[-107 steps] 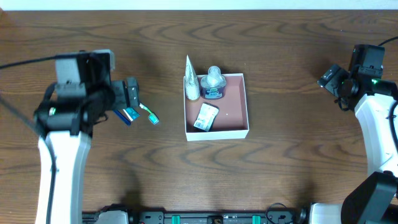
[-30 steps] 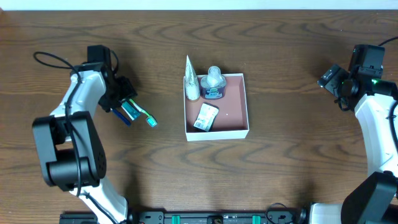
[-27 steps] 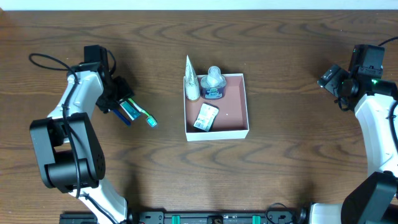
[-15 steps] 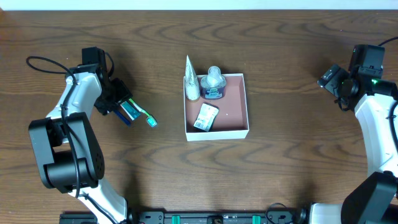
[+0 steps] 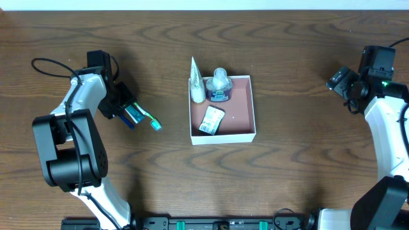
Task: Pack container
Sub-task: 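Grasp the Colgate toothpaste tube with the left gripper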
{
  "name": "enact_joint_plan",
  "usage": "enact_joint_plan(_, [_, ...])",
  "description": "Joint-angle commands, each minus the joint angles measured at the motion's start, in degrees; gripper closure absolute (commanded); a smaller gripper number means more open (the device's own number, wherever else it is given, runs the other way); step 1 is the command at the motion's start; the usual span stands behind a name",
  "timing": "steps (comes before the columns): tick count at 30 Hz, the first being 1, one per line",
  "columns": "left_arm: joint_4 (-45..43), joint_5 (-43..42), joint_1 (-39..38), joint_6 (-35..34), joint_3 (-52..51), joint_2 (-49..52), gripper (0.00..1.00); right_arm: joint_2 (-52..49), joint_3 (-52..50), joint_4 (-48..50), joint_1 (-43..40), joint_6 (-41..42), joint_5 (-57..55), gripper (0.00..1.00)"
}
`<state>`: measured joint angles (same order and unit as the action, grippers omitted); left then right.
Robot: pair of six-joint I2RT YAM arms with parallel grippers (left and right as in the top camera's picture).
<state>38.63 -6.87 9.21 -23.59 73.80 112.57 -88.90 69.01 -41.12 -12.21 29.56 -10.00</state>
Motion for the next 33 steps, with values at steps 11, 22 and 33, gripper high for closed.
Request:
enact_joint_plan(11, [0.8, 0.5, 0.1, 0.0, -0.9, 3.9, 0.49, -0.3, 0.3, 0.0, -0.2, 0.6, -0.3, 0.01])
enact_joint_plan(22, [1.2, 0.5, 0.1, 0.2, -0.9, 3.9, 0.48, -0.3, 0.3, 0.0, -0.2, 0.6, -0.3, 0.01])
enact_joint_plan(33, [-2.4, 0.5, 0.1, 1.1, -0.9, 3.9, 0.56, -0.3, 0.3, 0.0, -0.2, 0.6, -0.3, 0.01])
